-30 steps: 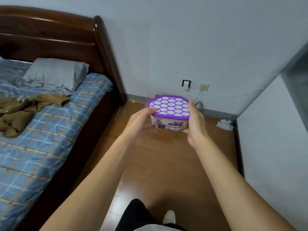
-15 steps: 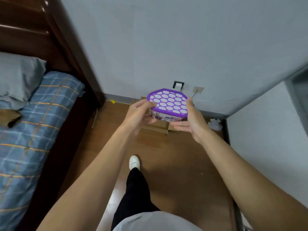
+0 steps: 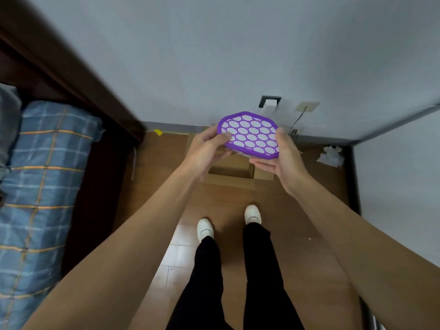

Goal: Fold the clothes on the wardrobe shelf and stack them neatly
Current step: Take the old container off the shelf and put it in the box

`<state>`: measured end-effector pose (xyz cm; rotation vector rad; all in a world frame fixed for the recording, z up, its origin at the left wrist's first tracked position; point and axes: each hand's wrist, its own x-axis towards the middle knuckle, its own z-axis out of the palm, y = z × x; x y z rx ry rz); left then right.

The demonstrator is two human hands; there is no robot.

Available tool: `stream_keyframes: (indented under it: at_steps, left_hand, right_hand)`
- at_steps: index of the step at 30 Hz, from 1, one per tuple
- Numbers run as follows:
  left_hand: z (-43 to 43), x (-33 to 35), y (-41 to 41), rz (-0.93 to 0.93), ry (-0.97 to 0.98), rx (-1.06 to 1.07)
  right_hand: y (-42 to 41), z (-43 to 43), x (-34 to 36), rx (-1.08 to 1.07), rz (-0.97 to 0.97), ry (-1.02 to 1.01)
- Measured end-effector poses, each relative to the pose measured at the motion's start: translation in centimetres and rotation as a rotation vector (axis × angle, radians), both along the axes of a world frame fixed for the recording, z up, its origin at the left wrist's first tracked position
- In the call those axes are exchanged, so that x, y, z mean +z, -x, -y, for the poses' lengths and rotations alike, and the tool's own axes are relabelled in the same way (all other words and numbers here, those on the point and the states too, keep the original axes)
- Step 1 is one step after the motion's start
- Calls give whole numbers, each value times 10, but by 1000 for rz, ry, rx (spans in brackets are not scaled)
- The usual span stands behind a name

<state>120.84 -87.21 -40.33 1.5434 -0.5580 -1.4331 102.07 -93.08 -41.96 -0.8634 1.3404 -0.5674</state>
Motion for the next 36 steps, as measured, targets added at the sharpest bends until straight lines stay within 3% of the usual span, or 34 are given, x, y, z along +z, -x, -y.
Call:
stream_keyframes:
  at_steps: [6, 17, 27, 36]
  left_hand:
    - [43, -112, 4, 54, -111, 92]
    - [111, -391, -17, -39, -272, 283]
    - [153, -612, -42, -1, -468, 94]
    - [172, -691, -49, 159, -627, -75]
  right_hand:
    - [-4, 52, -112, 98, -58, -101]
    - [-39, 117, -379, 202, -6, -253]
    - [-53, 151, -614, 137, -36, -350]
    - [-66, 157, -713, 146, -103, -442]
